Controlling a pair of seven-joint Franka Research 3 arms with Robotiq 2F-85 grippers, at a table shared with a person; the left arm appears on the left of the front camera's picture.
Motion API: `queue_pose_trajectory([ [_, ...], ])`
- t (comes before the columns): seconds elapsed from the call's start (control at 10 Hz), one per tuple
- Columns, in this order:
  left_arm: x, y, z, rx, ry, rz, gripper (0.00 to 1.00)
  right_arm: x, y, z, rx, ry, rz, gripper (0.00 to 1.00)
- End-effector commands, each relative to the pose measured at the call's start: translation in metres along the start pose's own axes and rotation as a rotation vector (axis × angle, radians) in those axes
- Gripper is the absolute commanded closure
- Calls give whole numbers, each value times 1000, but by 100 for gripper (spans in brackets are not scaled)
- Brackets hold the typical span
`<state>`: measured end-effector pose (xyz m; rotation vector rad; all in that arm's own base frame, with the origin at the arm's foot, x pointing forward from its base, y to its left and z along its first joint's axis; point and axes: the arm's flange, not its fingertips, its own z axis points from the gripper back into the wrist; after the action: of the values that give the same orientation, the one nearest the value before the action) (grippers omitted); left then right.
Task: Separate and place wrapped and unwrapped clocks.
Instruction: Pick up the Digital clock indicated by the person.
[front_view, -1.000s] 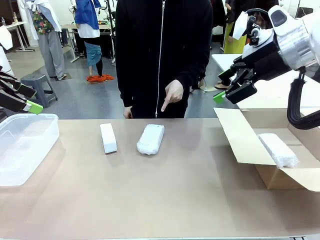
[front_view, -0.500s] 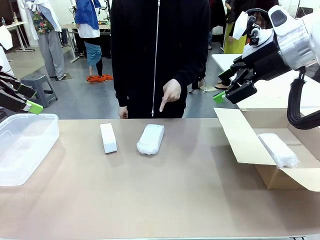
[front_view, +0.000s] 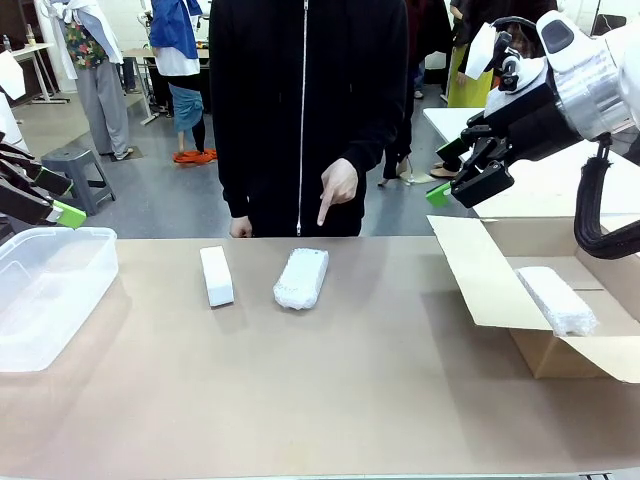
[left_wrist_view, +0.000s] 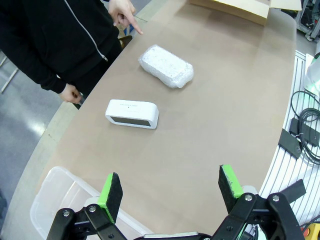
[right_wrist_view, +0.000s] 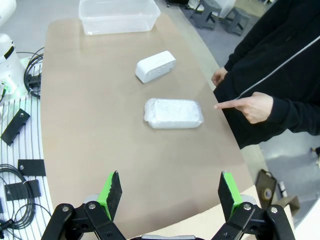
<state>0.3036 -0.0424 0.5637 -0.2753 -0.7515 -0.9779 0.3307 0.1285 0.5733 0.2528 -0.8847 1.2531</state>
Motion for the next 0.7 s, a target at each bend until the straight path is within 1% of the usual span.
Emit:
queue_pose_trajectory([
  [0.0,-1,0,-1,-14,-10,-1,0,-2,0,0,5,-1,7,0],
  [0.6,-1,0,-1,-14,-10,-1,0,-2,0,0,5,-1,7,0],
])
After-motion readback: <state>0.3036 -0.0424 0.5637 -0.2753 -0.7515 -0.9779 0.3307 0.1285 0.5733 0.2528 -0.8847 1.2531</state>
